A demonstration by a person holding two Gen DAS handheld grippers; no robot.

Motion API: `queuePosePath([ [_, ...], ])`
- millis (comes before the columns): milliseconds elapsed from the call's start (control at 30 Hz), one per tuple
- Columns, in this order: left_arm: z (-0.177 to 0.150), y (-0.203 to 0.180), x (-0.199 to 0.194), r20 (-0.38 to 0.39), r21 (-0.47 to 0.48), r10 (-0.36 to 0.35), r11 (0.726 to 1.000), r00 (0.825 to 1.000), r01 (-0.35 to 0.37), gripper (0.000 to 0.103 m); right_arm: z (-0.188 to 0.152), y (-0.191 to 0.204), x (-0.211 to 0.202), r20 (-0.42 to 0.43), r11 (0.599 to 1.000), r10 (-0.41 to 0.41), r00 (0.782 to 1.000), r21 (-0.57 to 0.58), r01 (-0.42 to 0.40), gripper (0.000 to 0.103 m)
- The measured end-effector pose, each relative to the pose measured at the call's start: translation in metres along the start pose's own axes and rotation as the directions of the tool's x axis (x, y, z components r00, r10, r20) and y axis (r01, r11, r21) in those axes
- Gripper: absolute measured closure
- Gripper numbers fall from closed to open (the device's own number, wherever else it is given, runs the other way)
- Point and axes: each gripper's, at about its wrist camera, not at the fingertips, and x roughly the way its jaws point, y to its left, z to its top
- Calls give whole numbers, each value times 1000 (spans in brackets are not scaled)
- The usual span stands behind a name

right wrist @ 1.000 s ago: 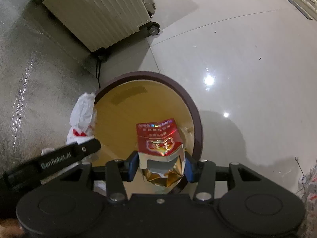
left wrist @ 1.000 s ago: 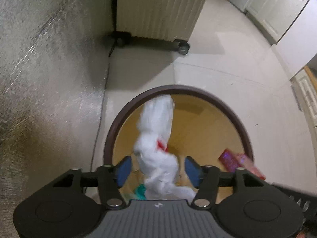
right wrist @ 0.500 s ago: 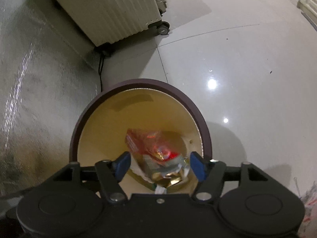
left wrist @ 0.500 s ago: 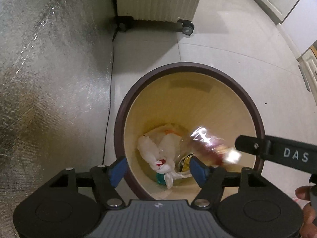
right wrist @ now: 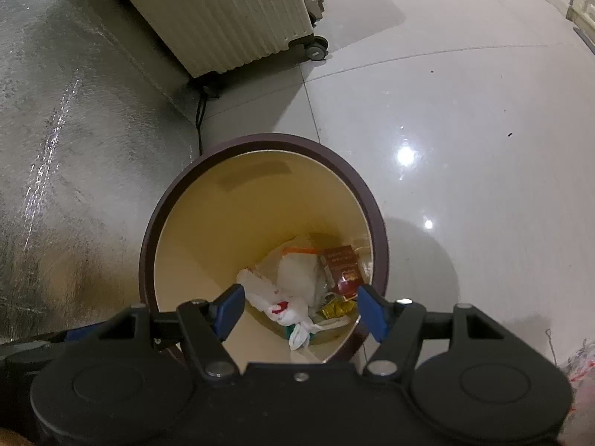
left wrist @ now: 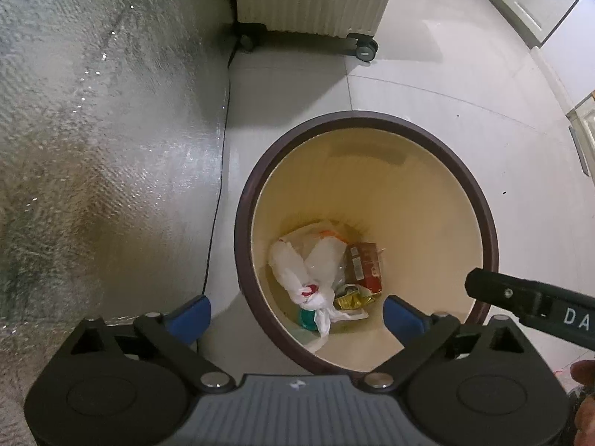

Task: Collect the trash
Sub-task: 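Raise both open tools from the bin back up to the table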

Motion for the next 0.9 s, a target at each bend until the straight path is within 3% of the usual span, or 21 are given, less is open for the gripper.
queuePosePath([
  [200, -1, 0, -11, -7, -1, 28, 1000, 1000, -28, 0, 2, -1, -15, 14, 999, -16, 1000, -37, 17, 29],
  [467, -4, 7, -30, -11, -3, 81, 997, 997, -81, 0, -5, -9, -31, 31, 997, -59, 998, -55, 61, 3],
  [900, -18, 12, -73, 23, 20, 92, 996, 996, -92, 0, -20, -5, -60, 36, 983, -125, 992, -129, 129, 0],
])
